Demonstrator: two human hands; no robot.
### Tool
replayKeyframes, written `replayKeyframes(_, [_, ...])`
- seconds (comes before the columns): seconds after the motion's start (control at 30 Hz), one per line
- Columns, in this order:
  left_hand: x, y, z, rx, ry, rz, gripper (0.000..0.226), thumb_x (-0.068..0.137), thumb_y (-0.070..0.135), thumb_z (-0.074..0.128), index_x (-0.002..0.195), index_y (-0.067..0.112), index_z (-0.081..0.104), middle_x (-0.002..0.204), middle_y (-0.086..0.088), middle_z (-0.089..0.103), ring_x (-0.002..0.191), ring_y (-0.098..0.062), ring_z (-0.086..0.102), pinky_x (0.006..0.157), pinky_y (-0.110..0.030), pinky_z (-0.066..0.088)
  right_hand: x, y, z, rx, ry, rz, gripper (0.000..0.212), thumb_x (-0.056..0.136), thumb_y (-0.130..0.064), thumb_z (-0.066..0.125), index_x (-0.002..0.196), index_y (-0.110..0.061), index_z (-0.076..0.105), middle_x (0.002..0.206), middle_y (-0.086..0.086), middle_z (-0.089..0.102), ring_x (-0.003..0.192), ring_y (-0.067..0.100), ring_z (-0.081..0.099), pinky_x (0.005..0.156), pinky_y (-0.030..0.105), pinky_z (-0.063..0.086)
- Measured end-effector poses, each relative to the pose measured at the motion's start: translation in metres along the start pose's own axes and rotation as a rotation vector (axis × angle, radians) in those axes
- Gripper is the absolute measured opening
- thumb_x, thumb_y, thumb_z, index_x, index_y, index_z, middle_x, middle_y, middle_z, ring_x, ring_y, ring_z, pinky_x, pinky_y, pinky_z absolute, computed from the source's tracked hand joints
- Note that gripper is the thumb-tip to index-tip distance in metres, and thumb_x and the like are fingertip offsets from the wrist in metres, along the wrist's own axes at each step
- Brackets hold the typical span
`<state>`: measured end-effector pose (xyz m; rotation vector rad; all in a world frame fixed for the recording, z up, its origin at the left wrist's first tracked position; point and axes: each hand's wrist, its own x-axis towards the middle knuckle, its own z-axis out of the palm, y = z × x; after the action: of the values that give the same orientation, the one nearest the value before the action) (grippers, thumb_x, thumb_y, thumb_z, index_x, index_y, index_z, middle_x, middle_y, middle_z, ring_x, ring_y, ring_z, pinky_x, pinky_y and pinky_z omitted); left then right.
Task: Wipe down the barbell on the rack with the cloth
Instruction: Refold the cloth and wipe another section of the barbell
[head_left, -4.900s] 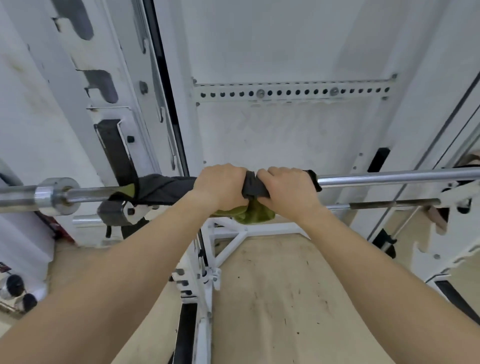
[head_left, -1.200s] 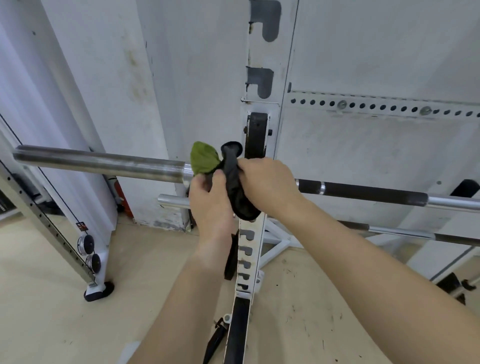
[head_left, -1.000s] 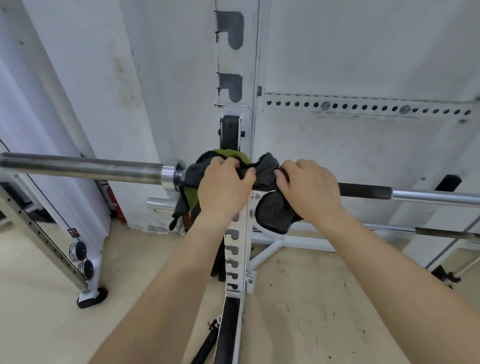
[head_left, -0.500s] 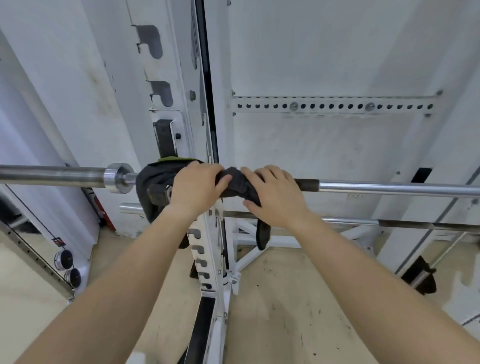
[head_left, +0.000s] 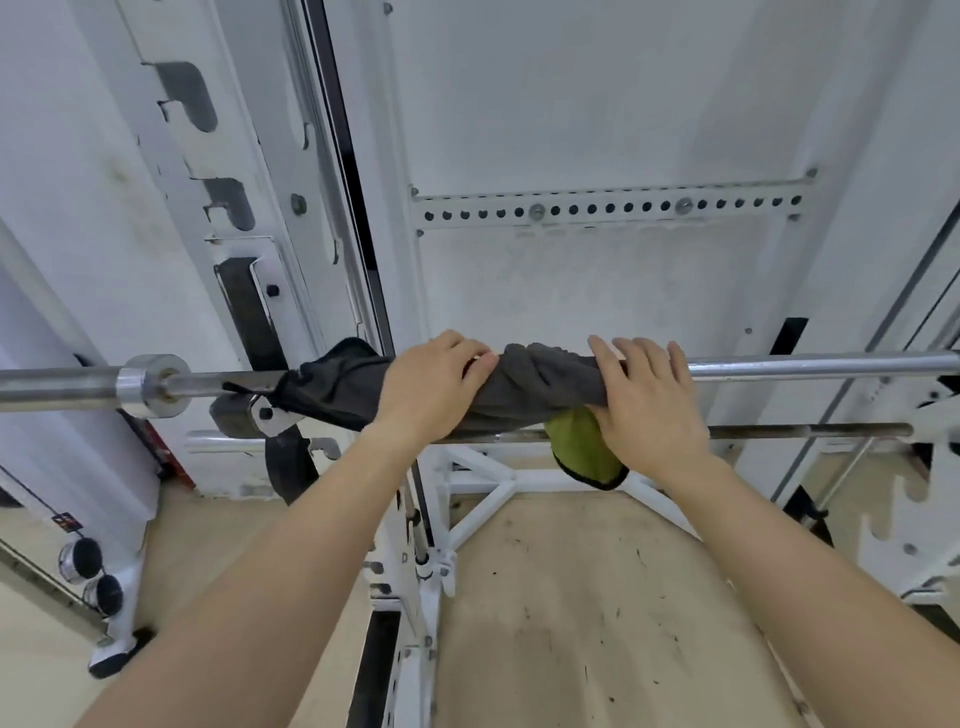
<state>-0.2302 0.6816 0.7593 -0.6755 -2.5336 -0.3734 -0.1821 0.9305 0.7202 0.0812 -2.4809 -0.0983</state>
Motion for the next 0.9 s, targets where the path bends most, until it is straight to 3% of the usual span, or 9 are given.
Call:
replayKeyframes(0.07, [-0.003, -0.018, 0.004, 0.175, -0.005, 0.054, 0.059, 0.102, 0.057, 0.013, 0.101, 0.031, 0.066, 0.088, 0.008, 0.067, 0.077, -0.018, 0.063, 0.068, -0.038, 0.05, 0.002, -0.028, -0.001, 0.03, -0.014, -0.032, 0.073, 0.087, -0.034, 0.051, 0.152, -0.005, 0.032, 0.149, 0.017, 0.044, 0.136, 0.04, 0.039, 0.117, 0.058, 0.025])
replayKeyframes(0.17, [0.0, -0.018, 0.006, 0.256, 0.018, 0.064, 0.055, 0.103, 0.049, 0.015, 0.082, 0.024, 0.06, 0.067, 0.006, 0.058, 0.058, -0.02, 0.058, 0.049, -0.035, 0.046, 0.013, -0.079, 0.003, 0.111, -0.012, -0.152, 0.088, 0.079, -0.03, 0.059, 0.155, -0.005, 0.024, 0.153, 0.017, 0.038, 0.141, 0.039, 0.034, 0.12, 0.056, 0.021])
replayKeyframes(0.23, [0.003, -0.014, 0.007, 0.349, 0.049, 0.081, 0.05, 0.103, 0.042, 0.021, 0.073, 0.021, 0.055, 0.056, 0.005, 0.051, 0.048, -0.022, 0.052, 0.04, -0.029, 0.036, 0.023, -0.094, 0.003, 0.146, -0.003, -0.138, 0.092, 0.075, -0.046, 0.058, 0.152, -0.005, 0.03, 0.145, 0.015, 0.047, 0.137, 0.036, 0.039, 0.121, 0.055, 0.018])
replayKeyframes(0.37, [0.006, -0.009, 0.007, 0.432, 0.065, 0.055, 0.042, 0.103, 0.035, 0.037, 0.07, 0.018, 0.058, 0.049, 0.002, 0.043, 0.04, -0.023, 0.035, 0.042, -0.025, 0.02, 0.028, -0.086, 0.004, 0.055, 0.029, -0.169, 0.099, 0.074, -0.083, 0.046, 0.14, -0.009, 0.046, 0.119, 0.009, 0.061, 0.111, 0.03, 0.056, 0.122, 0.055, 0.015])
replayKeyframes(0.47, [0.009, -0.001, 0.013, 0.382, 0.074, 0.015, 0.049, 0.104, 0.036, 0.035, 0.064, 0.018, 0.057, 0.047, -0.001, 0.049, 0.038, -0.023, 0.037, 0.041, -0.025, 0.022, 0.028, -0.069, 0.008, -0.037, 0.099, -0.208, 0.083, 0.087, -0.077, 0.043, 0.136, -0.01, 0.049, 0.104, 0.006, 0.063, 0.097, 0.027, 0.06, 0.122, 0.053, 0.018])
replayKeyframes(0.6, [0.018, 0.015, 0.022, 0.325, 0.092, -0.007, 0.056, 0.104, 0.036, 0.027, 0.059, 0.015, 0.055, 0.047, -0.006, 0.051, 0.039, -0.023, 0.032, 0.043, -0.026, 0.019, 0.027, -0.048, 0.016, -0.145, 0.154, -0.224, 0.064, 0.092, -0.06, 0.054, 0.131, -0.009, 0.055, 0.094, 0.005, 0.064, 0.088, 0.026, 0.061, 0.119, 0.053, 0.027])
replayKeyframes(0.8, [0.028, 0.039, 0.027, 0.321, 0.049, -0.074, 0.054, 0.106, 0.038, 0.023, 0.062, 0.019, 0.049, 0.052, -0.002, 0.04, 0.046, -0.026, 0.036, 0.047, -0.03, 0.023, 0.029, -0.022, 0.018, -0.18, 0.162, -0.274, 0.063, 0.085, -0.051, 0.065, 0.129, -0.008, 0.058, 0.093, 0.004, 0.067, 0.088, 0.026, 0.063, 0.119, 0.052, 0.027])
replayKeyframes(0.9, [0.035, 0.058, 0.032, 0.299, 0.037, -0.074, 0.06, 0.106, 0.038, 0.021, 0.063, 0.015, 0.055, 0.052, -0.001, 0.037, 0.046, -0.026, 0.037, 0.047, -0.031, 0.025, 0.025, -0.004, 0.018, -0.181, 0.192, -0.259, 0.056, 0.088, -0.049, 0.062, 0.127, -0.008, 0.059, 0.09, 0.004, 0.067, 0.085, 0.026, 0.063, 0.119, 0.051, 0.029])
